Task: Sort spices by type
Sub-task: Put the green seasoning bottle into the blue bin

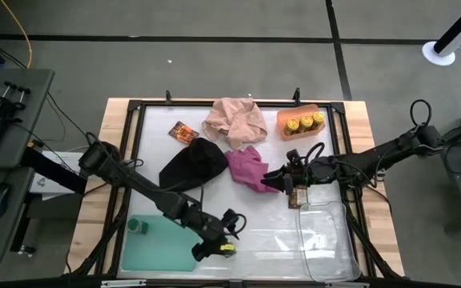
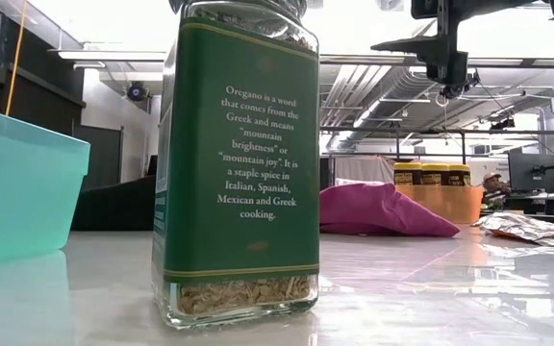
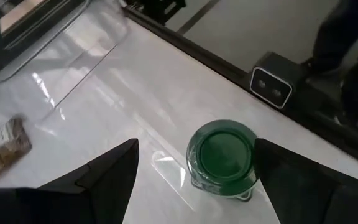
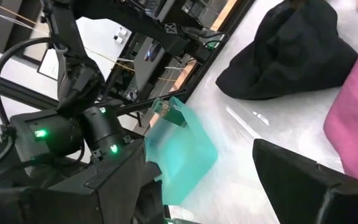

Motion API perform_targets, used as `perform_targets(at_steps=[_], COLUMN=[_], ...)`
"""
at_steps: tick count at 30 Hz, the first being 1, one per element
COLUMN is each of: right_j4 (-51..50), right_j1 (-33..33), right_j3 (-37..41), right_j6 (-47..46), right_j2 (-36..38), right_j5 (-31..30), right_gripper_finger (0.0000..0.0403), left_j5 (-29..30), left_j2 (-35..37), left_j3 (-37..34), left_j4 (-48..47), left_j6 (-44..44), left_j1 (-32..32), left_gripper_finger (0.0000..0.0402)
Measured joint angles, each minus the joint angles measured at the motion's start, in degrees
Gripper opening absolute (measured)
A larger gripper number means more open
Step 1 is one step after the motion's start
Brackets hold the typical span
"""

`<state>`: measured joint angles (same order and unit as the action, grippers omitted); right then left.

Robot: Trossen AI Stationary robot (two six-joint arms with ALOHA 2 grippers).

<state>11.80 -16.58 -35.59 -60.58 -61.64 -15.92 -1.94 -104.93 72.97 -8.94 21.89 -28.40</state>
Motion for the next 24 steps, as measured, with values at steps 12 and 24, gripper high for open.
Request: perform_targets(at_steps=[12,24], right_j4=[-0.6,-1.7], right_j1=[0.0,0.0], right_j3=[0.0,0.0], right_j6=[-1.1,-2.4], right_j2=[0.0,0.0], right_j5=[0.0,-0.2], right_gripper_finger=[0.0291,0.0291], left_j5=[-10.3,-14.3], left_j2=[-1.3,-0.8], left_j3=[0.0,0.0], left_j4=[2.3,4.7], left_j6=[6.8,0.1], left_j1=[1.9,1.4], left_gripper_finger=[0.0303,0.0303])
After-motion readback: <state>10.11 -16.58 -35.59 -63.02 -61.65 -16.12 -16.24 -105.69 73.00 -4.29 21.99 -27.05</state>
